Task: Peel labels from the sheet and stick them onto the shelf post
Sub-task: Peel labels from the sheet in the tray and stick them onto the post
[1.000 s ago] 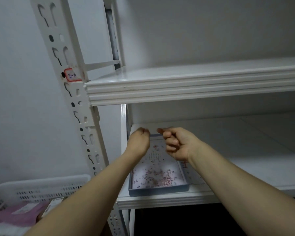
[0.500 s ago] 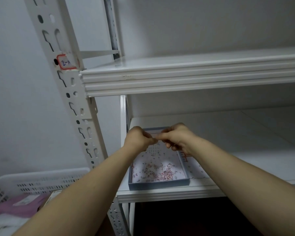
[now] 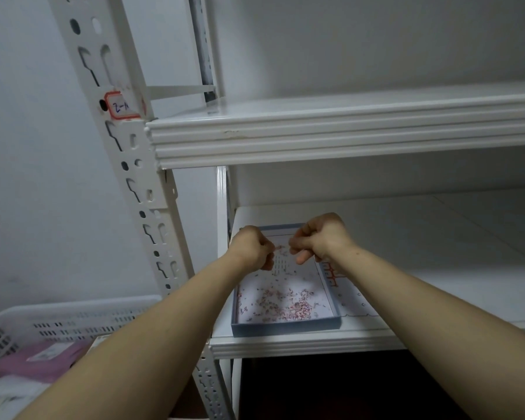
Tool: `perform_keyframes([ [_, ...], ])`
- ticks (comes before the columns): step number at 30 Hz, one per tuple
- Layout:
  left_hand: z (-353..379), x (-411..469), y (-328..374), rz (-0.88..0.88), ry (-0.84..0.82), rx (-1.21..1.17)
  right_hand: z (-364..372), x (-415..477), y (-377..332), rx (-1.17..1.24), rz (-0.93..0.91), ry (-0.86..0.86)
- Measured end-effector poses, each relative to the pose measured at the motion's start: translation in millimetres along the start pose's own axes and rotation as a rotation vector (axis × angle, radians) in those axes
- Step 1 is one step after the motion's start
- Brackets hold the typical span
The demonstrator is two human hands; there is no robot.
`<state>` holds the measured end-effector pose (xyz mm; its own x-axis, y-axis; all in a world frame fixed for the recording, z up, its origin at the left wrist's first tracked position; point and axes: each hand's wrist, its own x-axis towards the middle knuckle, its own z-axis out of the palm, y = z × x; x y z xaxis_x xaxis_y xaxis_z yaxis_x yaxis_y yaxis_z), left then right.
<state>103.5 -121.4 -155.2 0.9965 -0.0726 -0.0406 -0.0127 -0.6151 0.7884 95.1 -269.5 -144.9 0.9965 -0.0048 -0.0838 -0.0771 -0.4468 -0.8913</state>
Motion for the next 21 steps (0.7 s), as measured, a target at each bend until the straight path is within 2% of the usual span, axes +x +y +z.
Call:
perform_keyframes([
  [3,-1.7,-2.7,-2.0,0.037,0.011,0.025,-0.1,1.8,-0.2,-0.070,0.001,-0.015],
  [6,-4.4,-7.1,0.8,0.060,0.052,0.136,1.0,3.4,-0.7,-0.276,-0.029,-0.010],
  [12,-2.9,-11.2,7.1,0.113,0.117,0.311,8.3,-5.7,-12.7,-0.687,-0.143,0.147],
  [17,-10.3,-20.9,9.0,0.169,0.014,0.451,11.7,-9.2,-18.1,-0.864,-0.263,-0.012],
  [21,-28.5,-36.9,12.7,0.256,0.266,0.418,16.3,-29.4,-36.8,-0.872,-0.345,0.175],
])
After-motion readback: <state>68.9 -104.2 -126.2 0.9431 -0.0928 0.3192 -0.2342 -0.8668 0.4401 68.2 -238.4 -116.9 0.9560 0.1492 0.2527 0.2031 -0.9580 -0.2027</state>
